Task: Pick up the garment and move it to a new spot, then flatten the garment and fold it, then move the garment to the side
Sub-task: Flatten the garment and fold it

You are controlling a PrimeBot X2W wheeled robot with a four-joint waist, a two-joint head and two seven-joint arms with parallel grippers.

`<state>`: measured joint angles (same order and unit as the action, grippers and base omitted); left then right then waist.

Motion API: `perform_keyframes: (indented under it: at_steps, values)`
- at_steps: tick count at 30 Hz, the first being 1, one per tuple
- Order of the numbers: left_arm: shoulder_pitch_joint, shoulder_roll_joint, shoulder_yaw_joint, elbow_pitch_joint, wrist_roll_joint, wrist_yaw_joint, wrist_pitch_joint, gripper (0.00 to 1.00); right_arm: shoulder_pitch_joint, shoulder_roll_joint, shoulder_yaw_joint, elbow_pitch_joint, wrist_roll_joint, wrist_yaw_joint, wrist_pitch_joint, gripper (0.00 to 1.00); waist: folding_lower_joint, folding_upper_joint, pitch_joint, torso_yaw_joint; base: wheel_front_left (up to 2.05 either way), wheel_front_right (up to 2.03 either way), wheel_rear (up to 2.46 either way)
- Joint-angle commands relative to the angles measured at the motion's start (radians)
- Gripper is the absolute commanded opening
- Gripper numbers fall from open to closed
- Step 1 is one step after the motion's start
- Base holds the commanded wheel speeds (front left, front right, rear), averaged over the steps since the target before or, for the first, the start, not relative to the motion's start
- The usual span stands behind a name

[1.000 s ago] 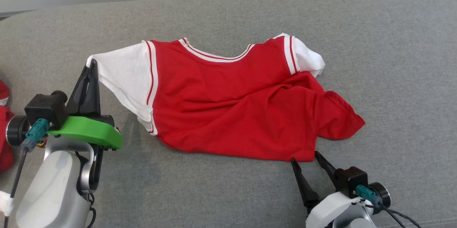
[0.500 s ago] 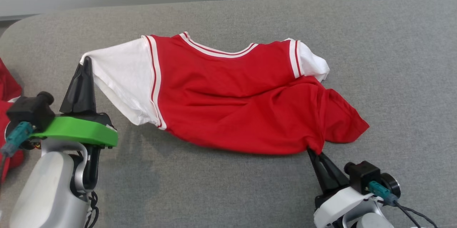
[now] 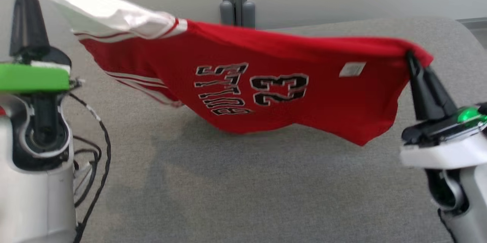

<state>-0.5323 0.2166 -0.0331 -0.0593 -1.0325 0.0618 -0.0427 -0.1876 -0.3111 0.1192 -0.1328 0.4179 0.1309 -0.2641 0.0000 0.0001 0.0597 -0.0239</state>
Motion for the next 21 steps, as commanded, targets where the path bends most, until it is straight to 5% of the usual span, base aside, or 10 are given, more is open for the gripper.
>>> perform_keyframes:
  at_steps: [1,6,9,15,21]
  values:
    - [-0.050,-0.010,0.015,-0.019,-0.023,0.023,0.009,0.00,-0.050,-0.017,-0.012,-0.003,0.029,0.000,0.010,0.00,0.0000,-0.0001,-0.012,-0.014,0.00,0.00,0.00]
    - [-0.250,-0.031,0.013,0.006,-0.042,0.091,0.046,0.00,-0.259,-0.058,-0.017,0.069,0.101,0.000,0.113,0.00,0.0000,-0.0001,0.021,-0.013,0.00,0.00,0.00]
    - [-0.381,-0.028,-0.006,0.090,-0.026,0.103,0.061,0.00,-0.406,-0.025,-0.014,0.170,0.153,0.000,0.180,0.00,0.0000,-0.0001,0.078,-0.015,0.00,0.00,0.00]
    - [-0.663,-0.018,-0.062,0.324,0.040,0.053,0.041,0.00,-0.753,0.054,0.021,0.454,0.159,0.000,0.264,0.00,0.0000,-0.0001,0.258,-0.006,0.00,0.00,0.00]
    - [-0.961,-0.020,-0.089,0.549,0.097,-0.052,-0.055,0.00,-1.090,0.098,0.049,0.691,0.103,0.000,0.173,0.00,0.0000,-0.0001,0.448,0.008,0.00,0.00,0.00]
